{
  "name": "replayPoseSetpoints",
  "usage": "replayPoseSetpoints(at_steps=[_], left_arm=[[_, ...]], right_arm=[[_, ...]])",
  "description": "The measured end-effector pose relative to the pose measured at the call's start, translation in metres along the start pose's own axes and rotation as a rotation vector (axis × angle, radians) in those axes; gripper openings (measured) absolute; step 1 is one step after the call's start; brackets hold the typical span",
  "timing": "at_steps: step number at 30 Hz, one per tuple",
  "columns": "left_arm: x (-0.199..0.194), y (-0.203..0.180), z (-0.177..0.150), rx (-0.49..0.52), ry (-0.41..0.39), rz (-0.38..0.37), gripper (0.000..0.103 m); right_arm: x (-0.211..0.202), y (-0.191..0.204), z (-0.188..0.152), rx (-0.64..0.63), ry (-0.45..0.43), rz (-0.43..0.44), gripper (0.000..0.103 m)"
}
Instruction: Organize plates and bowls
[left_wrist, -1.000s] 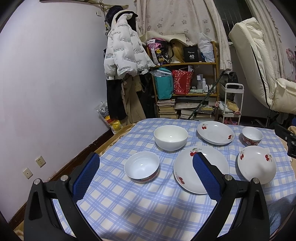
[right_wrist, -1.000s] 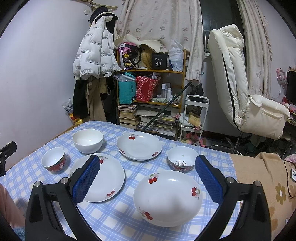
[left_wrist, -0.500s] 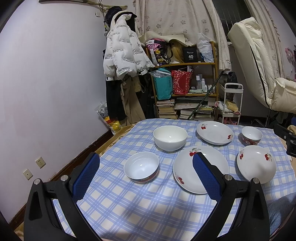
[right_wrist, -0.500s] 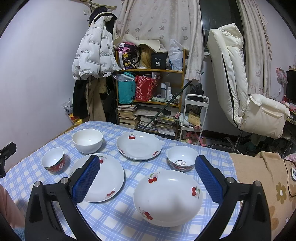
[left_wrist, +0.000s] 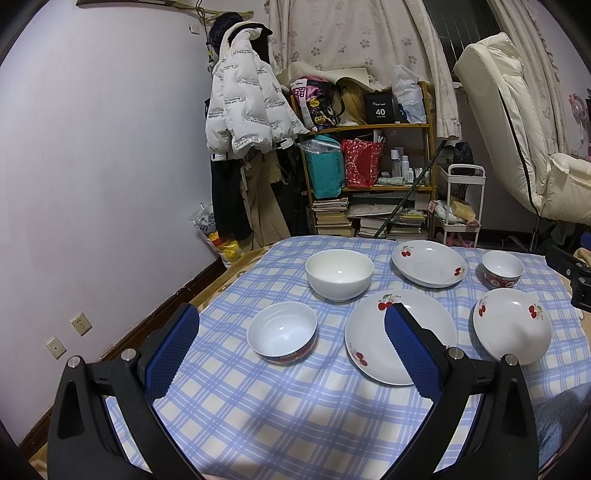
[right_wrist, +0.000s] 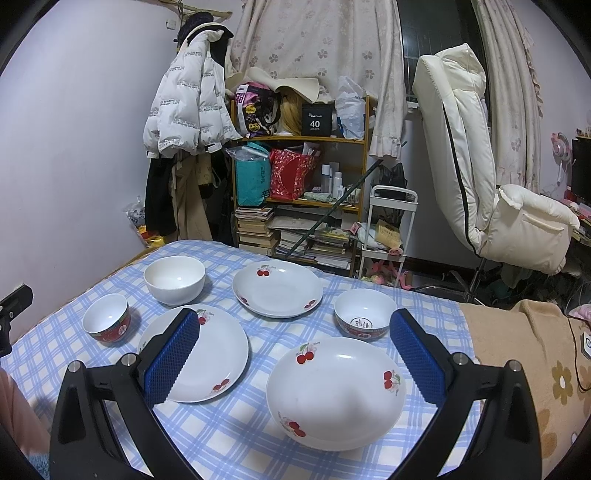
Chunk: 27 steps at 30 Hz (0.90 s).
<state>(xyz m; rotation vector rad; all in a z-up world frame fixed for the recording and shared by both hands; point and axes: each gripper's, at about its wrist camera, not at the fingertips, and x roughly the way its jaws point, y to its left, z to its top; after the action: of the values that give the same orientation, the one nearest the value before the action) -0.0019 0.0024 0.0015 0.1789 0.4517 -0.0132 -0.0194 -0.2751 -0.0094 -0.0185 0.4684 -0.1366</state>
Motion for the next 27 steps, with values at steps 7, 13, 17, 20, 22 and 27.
replayPoseSetpoints(at_steps=[7,13,17,20,22,27], left_arm=[[0.0,-0.001,0.0,0.0,0.003,0.0,0.099],[0.0,-0.001,-0.001,0.0,0.004,0.001,0.099],[0.0,-0.002,-0.001,0.001,0.005,0.001,0.099],[0.0,-0.002,0.0,-0.002,0.01,-0.004,0.099],[0.001,-0.001,0.001,-0.017,0.036,-0.029,0.099],[-0.001,-0.003,0.012,-0.006,0.047,-0.053,0.099]], right_arm=[[0.001,0.0,-0.001,0.001,0.001,0.001,0.103],[0.001,-0.001,-0.001,0.002,0.0,0.001,0.103],[0.001,-0.001,-0.001,0.003,0.001,0.001,0.103],[0.001,0.001,-0.001,0.003,0.001,-0.001,0.103],[0.001,0.003,-0.001,0.005,0.007,0.002,0.103],[0.006,-0.002,0.006,0.028,0.033,0.037,0.103]])
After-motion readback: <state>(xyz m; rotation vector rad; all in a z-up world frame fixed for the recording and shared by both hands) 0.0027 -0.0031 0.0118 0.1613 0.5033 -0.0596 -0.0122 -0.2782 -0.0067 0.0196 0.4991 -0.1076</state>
